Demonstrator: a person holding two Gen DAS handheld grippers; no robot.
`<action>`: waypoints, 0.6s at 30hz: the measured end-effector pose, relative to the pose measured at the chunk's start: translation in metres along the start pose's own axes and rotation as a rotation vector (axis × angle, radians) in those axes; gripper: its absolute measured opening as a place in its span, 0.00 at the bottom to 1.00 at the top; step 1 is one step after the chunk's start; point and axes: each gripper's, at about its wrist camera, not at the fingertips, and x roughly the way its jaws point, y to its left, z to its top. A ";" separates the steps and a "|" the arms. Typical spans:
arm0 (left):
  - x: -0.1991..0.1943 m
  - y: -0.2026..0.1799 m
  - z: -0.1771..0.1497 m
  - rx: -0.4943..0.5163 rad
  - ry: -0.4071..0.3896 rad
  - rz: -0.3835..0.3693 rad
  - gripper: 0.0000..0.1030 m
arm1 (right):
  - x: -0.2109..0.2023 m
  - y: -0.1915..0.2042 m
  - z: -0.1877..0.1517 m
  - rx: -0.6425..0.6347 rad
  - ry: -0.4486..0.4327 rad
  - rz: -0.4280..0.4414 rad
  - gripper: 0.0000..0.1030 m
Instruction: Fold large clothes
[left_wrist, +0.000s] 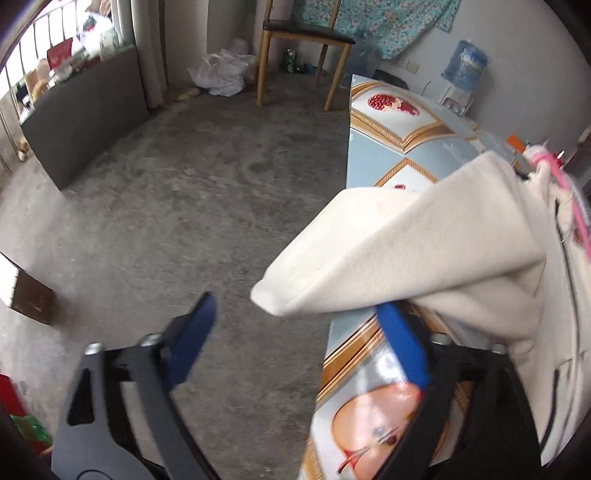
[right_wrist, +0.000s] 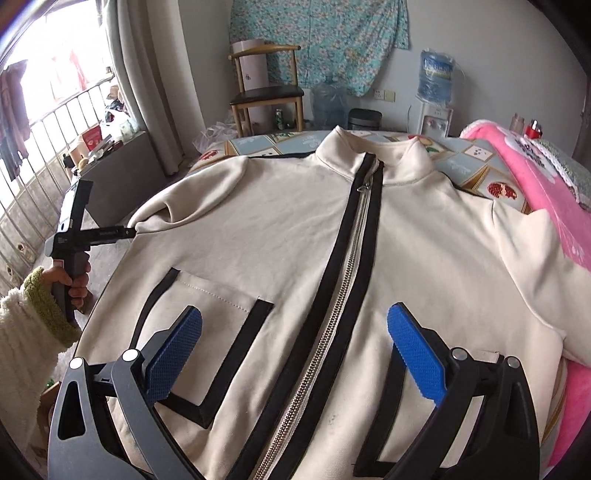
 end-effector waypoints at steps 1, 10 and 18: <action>-0.002 -0.001 0.003 -0.007 0.001 -0.018 0.59 | 0.003 -0.001 0.000 0.001 0.006 0.002 0.95; -0.030 -0.031 0.018 0.096 0.016 0.018 0.05 | 0.032 -0.007 0.002 -0.001 0.035 -0.009 0.95; -0.171 -0.140 0.059 0.369 0.025 0.040 0.05 | 0.015 -0.022 -0.001 -0.001 0.010 -0.021 0.95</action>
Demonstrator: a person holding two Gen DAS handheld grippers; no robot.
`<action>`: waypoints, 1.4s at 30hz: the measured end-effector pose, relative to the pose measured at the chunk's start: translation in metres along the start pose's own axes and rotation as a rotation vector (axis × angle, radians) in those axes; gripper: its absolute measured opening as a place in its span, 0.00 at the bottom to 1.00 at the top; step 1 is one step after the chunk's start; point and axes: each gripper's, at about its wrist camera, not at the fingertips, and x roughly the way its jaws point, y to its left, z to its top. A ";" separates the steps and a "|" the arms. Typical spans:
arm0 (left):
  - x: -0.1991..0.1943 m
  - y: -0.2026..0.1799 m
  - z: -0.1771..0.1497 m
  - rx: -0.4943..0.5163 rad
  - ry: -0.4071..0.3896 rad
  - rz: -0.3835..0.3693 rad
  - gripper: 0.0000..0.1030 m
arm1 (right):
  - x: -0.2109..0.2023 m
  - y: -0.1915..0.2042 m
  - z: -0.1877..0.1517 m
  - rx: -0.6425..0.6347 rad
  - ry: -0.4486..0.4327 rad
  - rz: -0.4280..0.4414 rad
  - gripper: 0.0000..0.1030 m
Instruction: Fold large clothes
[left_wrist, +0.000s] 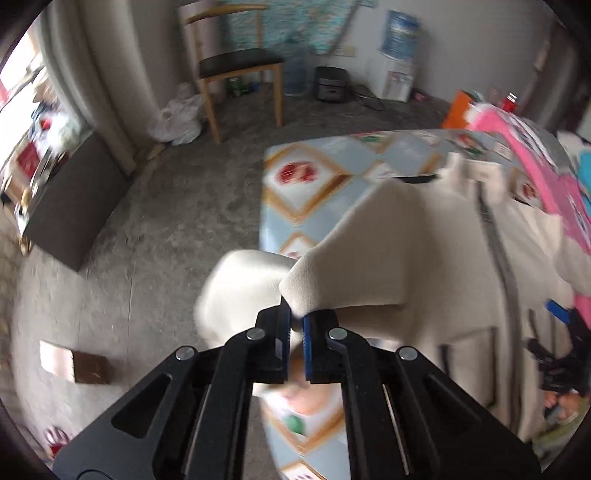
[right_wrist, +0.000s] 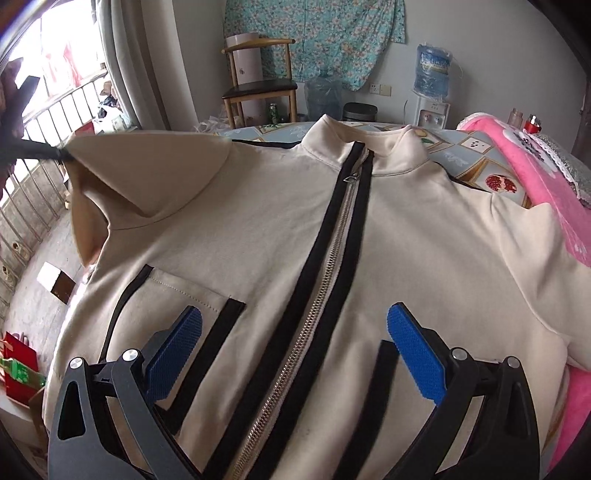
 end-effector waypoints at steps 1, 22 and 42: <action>-0.014 -0.019 0.007 0.038 -0.001 -0.019 0.05 | -0.003 -0.003 -0.002 0.006 -0.002 -0.001 0.95; -0.041 -0.141 -0.140 -0.224 -0.087 -0.285 0.71 | -0.042 -0.047 -0.041 -0.062 0.054 -0.079 0.95; 0.033 -0.072 -0.214 -0.424 0.032 0.177 0.76 | 0.116 0.192 0.094 -0.471 0.374 0.259 0.76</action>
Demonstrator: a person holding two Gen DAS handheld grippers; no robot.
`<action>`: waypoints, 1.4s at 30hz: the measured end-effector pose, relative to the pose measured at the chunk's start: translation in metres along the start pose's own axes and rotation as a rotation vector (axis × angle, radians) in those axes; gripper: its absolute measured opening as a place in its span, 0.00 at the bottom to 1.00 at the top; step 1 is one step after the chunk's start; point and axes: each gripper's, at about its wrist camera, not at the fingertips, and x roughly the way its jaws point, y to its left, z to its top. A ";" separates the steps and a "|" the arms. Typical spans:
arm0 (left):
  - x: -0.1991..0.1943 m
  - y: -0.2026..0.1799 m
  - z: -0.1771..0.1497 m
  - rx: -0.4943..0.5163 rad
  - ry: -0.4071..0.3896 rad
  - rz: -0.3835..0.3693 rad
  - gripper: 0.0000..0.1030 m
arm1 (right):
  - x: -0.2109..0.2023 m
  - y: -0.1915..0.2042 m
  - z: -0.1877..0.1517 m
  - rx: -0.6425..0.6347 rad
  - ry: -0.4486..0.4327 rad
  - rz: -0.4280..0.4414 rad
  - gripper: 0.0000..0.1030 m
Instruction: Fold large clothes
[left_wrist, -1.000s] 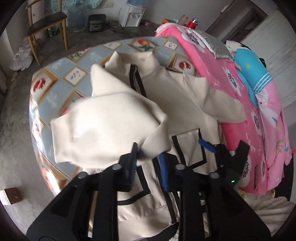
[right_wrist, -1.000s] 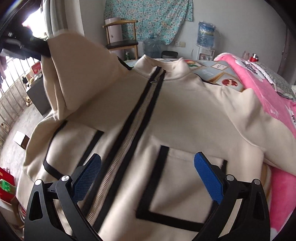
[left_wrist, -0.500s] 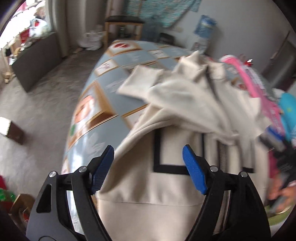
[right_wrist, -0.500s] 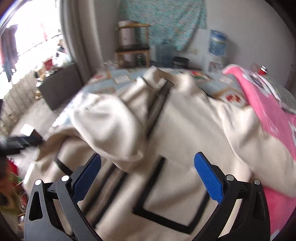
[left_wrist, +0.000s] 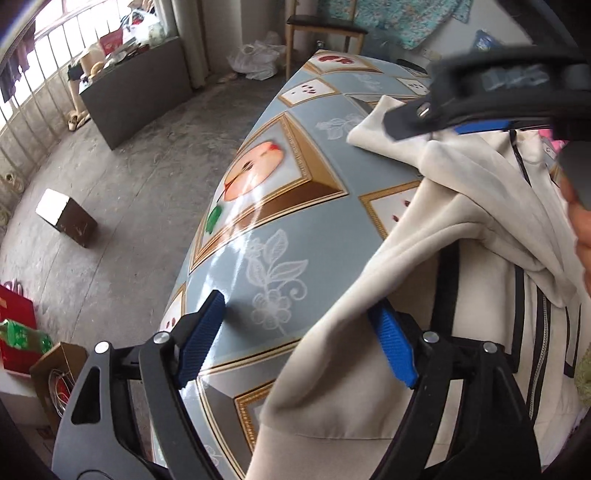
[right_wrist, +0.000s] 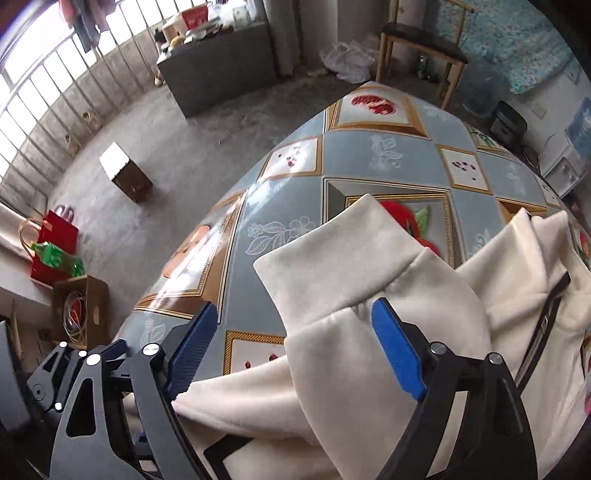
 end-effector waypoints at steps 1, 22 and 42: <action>0.000 0.003 -0.001 -0.017 0.002 -0.006 0.78 | 0.006 0.002 0.003 -0.010 0.017 -0.014 0.67; -0.042 -0.008 -0.003 0.012 -0.104 -0.180 0.88 | -0.290 -0.141 -0.180 0.348 -0.602 0.296 0.05; -0.040 -0.103 0.011 0.186 -0.159 -0.420 0.93 | -0.190 -0.164 -0.457 0.933 -0.390 0.233 0.46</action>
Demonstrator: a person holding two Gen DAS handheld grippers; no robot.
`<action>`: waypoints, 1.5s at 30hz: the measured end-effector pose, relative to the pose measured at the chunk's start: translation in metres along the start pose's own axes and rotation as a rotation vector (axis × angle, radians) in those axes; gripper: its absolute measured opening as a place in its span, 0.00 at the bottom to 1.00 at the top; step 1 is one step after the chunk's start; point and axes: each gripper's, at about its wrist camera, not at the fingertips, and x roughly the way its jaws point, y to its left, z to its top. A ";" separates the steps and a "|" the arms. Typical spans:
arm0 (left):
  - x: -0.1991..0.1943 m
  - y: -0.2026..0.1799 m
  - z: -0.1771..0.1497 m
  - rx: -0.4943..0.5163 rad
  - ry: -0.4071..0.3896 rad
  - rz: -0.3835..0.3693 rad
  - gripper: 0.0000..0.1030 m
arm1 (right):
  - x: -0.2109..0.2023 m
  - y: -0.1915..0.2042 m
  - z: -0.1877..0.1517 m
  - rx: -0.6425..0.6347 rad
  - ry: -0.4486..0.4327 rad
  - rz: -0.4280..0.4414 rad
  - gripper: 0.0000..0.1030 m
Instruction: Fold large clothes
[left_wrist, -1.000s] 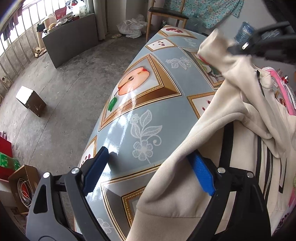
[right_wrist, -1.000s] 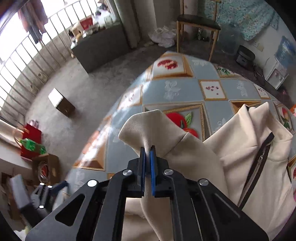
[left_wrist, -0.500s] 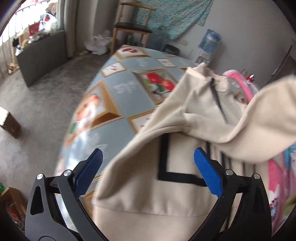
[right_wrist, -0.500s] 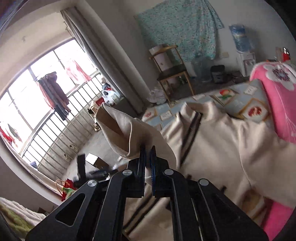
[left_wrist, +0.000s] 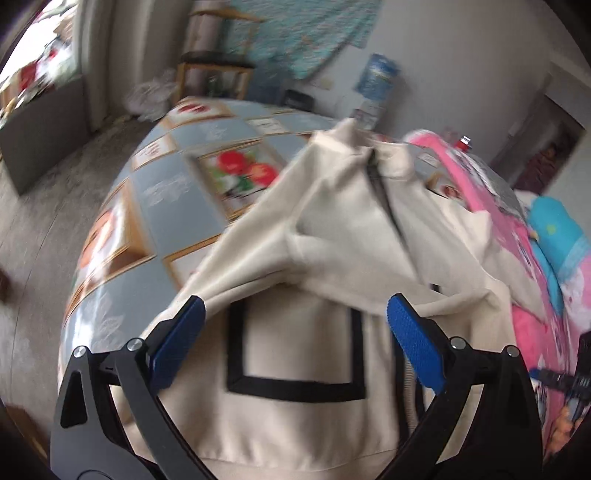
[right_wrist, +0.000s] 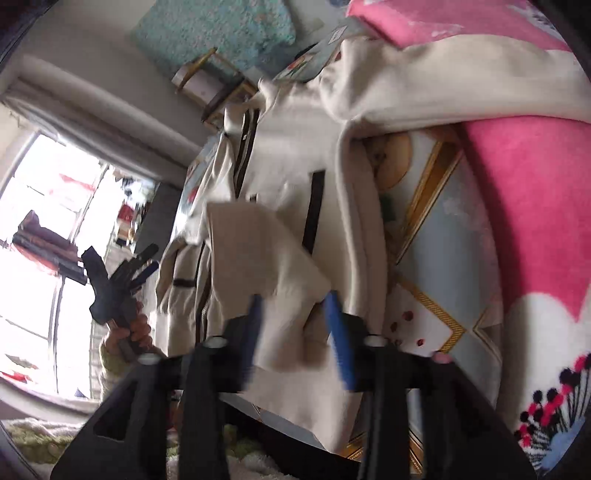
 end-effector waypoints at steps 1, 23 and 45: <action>0.001 -0.015 0.003 0.053 0.000 -0.011 0.93 | -0.009 0.003 -0.004 0.008 -0.011 0.016 0.50; 0.065 -0.162 -0.011 0.602 0.148 -0.080 0.05 | 0.053 0.012 -0.055 0.221 0.149 -0.111 0.36; -0.058 -0.059 -0.039 0.215 0.133 -0.274 0.12 | -0.007 0.058 0.059 -0.110 0.090 -0.074 0.06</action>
